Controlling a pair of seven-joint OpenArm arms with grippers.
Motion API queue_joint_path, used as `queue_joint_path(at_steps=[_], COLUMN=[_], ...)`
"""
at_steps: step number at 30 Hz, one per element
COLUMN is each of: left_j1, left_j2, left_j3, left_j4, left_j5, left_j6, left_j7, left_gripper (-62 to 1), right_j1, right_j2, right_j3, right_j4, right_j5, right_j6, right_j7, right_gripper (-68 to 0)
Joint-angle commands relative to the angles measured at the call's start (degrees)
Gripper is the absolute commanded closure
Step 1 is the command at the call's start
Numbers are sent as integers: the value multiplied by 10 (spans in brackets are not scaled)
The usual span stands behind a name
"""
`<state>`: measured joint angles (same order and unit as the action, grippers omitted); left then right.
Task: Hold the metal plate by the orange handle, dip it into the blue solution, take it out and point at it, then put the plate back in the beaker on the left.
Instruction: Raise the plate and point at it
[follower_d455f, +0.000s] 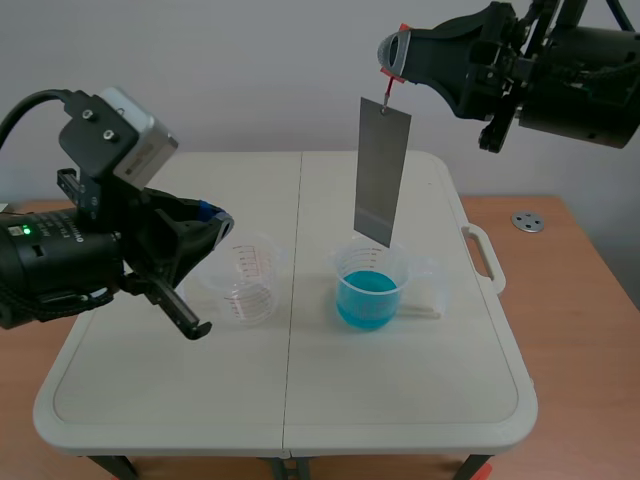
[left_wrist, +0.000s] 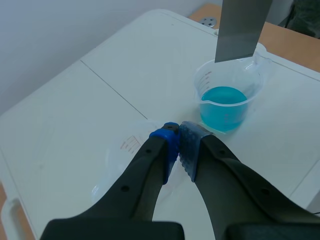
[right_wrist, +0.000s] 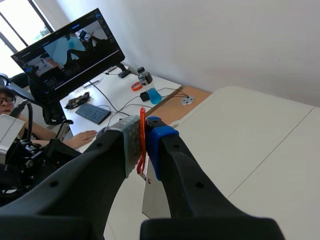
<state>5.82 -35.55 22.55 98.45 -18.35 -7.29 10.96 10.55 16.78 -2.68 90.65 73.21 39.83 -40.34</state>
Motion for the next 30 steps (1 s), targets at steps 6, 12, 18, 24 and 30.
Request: queue_joint_path(at_steps=[6, 12, 18, 24, 30], left_j1=[-86, -142, -183, -204, -204], left_j2=[67, 112, 145, 159, 158], left_j3=[44, 75, 98, 116, 118], left_j4=[-75, -144, -203, -236, -236], left_j5=[31, 47, 67, 73, 73], left_j6=[1, 1, 1, 0, -12], left_j7=[-6, -6, -8, -10, -10], left_gripper=[-21, -21, -21, -21, -21], right_j1=[11, 10, 10, 10, 10], right_j2=[18, 18, 18, 18, 18], right_j3=[5, 5, 5, 5, 5], right_j4=[10, 10, 10, 10, 10], right_j5=[21, 21, 21, 21, 21], right_j6=[0, 0, 0, 0, 0], right_j7=[24, 23, 24, 24, 23], right_gripper=[-15, -15, -15, -15, -15])
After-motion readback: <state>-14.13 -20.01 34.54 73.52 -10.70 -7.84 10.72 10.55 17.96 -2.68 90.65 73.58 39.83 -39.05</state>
